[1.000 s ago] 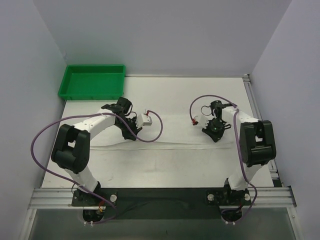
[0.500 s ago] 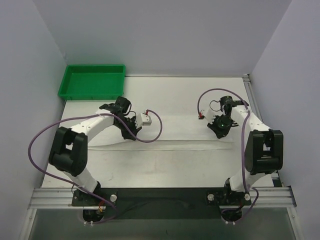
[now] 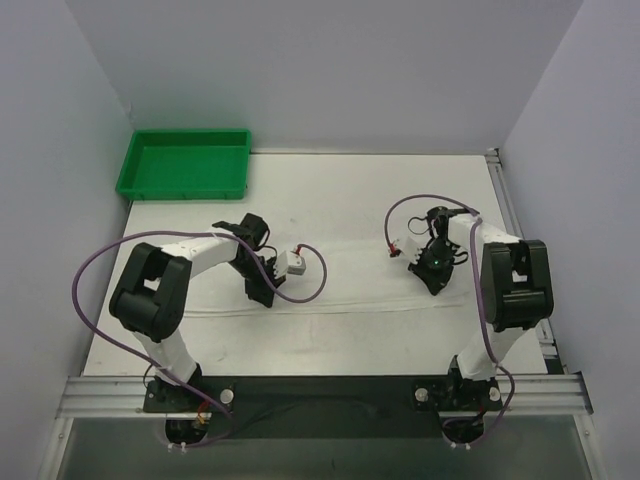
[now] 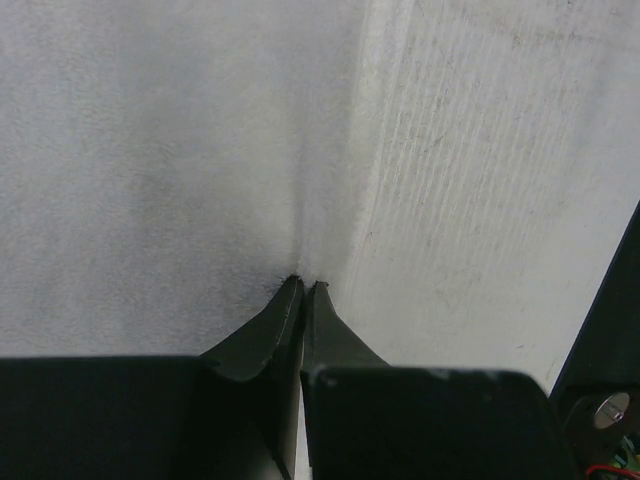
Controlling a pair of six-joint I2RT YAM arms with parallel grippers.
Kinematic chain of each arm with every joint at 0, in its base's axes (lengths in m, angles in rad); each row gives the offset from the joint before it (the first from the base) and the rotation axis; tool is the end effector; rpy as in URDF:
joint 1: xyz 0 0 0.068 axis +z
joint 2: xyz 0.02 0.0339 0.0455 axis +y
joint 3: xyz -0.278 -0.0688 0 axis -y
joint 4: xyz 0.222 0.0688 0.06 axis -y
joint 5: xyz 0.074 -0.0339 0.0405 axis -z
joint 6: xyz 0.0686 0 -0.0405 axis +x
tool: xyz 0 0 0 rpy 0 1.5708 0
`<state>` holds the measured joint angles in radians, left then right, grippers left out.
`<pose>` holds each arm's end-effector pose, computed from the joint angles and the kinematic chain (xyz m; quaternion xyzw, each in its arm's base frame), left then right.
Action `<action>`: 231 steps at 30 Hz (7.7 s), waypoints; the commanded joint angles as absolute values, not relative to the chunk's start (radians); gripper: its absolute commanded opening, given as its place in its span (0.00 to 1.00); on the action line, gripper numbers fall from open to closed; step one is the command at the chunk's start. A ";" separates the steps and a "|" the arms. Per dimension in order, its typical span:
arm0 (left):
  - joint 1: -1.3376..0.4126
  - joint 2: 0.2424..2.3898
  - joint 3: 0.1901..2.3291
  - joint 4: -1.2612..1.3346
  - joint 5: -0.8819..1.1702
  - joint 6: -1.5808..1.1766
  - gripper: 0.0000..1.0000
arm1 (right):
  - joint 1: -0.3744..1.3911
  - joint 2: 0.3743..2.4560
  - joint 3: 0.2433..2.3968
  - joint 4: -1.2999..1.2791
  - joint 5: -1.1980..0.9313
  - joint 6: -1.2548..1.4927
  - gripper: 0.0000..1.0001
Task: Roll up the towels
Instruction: Fold the towel
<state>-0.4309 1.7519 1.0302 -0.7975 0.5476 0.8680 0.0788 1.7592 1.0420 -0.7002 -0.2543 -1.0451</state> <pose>0.2424 -0.1507 0.1529 0.5876 0.7623 -0.2585 0.0828 0.2980 0.0408 0.1471 -0.5352 0.8317 0.0767 0.1260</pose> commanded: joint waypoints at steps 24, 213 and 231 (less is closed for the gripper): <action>-0.215 1.594 1.201 -0.914 0.630 0.700 0.60 | -0.110 1.842 1.452 -0.874 -0.340 -0.807 0.54; -0.261 2.482 2.252 -0.690 0.804 0.055 0.68 | 0.322 2.155 1.442 -0.967 -1.078 -0.152 0.35; -0.314 1.746 1.345 -0.485 0.721 0.042 0.63 | 0.028 1.858 1.285 -0.744 -0.810 0.008 0.36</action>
